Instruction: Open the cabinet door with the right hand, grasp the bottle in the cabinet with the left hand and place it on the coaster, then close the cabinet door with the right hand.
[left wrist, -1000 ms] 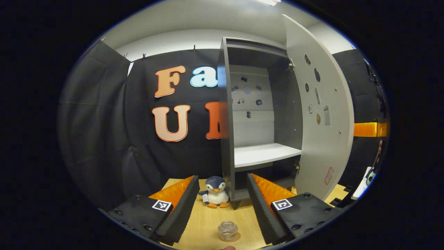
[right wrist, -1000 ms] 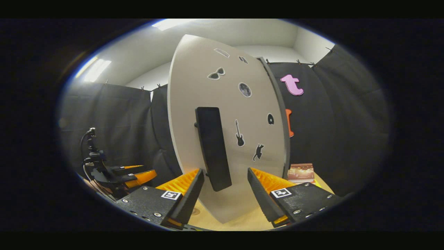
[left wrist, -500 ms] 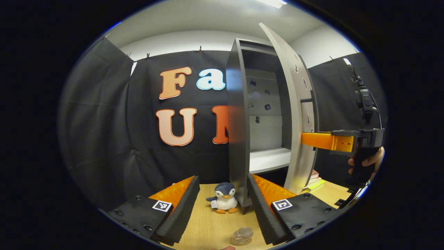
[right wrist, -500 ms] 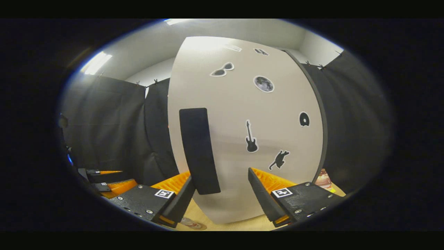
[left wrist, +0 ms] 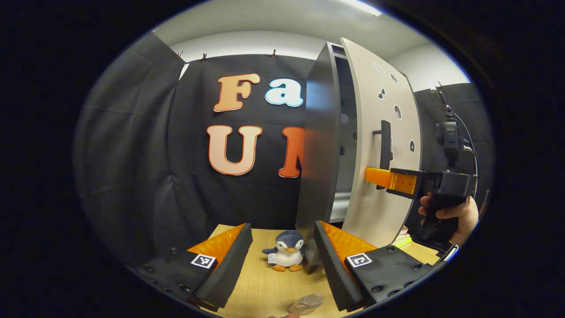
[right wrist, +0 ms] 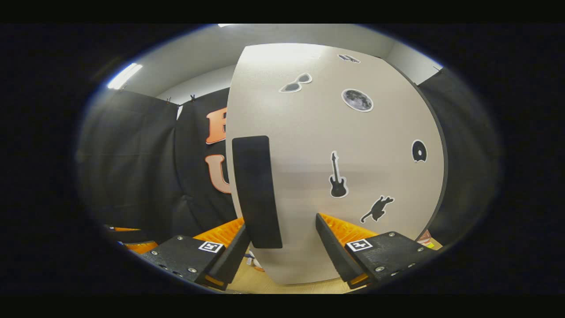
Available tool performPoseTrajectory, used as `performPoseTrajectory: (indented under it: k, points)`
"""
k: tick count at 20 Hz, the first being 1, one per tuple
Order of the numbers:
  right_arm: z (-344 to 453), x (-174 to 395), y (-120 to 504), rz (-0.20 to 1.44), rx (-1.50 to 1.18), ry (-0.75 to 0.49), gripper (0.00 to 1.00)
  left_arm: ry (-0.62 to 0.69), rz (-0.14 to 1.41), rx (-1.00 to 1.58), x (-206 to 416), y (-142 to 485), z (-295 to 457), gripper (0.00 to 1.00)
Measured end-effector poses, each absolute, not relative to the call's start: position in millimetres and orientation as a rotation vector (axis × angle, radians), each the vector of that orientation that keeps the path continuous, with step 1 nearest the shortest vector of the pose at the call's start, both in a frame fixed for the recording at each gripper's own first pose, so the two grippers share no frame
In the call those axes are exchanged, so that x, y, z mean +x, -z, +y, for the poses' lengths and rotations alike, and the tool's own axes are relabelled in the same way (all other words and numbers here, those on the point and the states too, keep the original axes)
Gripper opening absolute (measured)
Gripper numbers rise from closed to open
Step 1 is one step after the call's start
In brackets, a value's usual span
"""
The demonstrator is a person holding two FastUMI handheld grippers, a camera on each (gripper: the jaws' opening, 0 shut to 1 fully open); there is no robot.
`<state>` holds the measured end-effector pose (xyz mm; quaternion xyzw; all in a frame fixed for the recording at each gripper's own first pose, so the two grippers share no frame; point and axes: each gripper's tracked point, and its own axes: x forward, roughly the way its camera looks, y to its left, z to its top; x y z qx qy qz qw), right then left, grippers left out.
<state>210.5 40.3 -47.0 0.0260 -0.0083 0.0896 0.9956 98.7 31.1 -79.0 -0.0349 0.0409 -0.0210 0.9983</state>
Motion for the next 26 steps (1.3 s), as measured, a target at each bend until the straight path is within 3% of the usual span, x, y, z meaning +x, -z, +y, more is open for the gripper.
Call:
performPoseTrajectory:
  k: [2,6,10,14,15,16,20,21,22,24,26]
  points:
    - [41,211,48,-0.028,0.012,-0.149,0.91,0.034,0.098,-0.083,104,85,38,0.92]
    - [40,213,49,-0.039,-0.013,-0.114,0.89,0.003,0.116,-0.108,109,91,53,0.89]
    - [39,214,49,-0.052,-0.003,-0.097,0.90,-0.003,0.099,-0.077,109,82,56,0.94]
    - [40,217,50,-0.041,0.027,-0.127,0.90,0.004,0.098,-0.059,98,77,42,0.94]
    - [39,215,52,-0.019,0.051,-0.138,0.90,-0.005,0.099,-0.056,95,73,41,0.89]
    - [38,210,55,0.007,0.075,-0.146,0.90,-0.015,0.095,-0.052,91,68,39,0.94]
    - [19,141,37,-0.032,0.081,-0.168,0.94,-0.013,0.041,-0.047,74,40,13,0.94]
    - [9,119,31,-0.041,0.077,-0.169,0.94,-0.011,0.035,-0.041,68,35,3,0.89]
    - [-2,95,26,-0.045,0.077,-0.157,0.94,-0.007,0.034,-0.044,62,34,-5,0.94]
    - [-29,52,21,-0.030,0.078,-0.134,0.96,0.002,0.036,-0.057,49,31,-26,0.89]
    - [-53,18,21,-0.011,0.079,-0.108,0.94,-0.013,0.039,-0.038,36,24,-40,0.91]
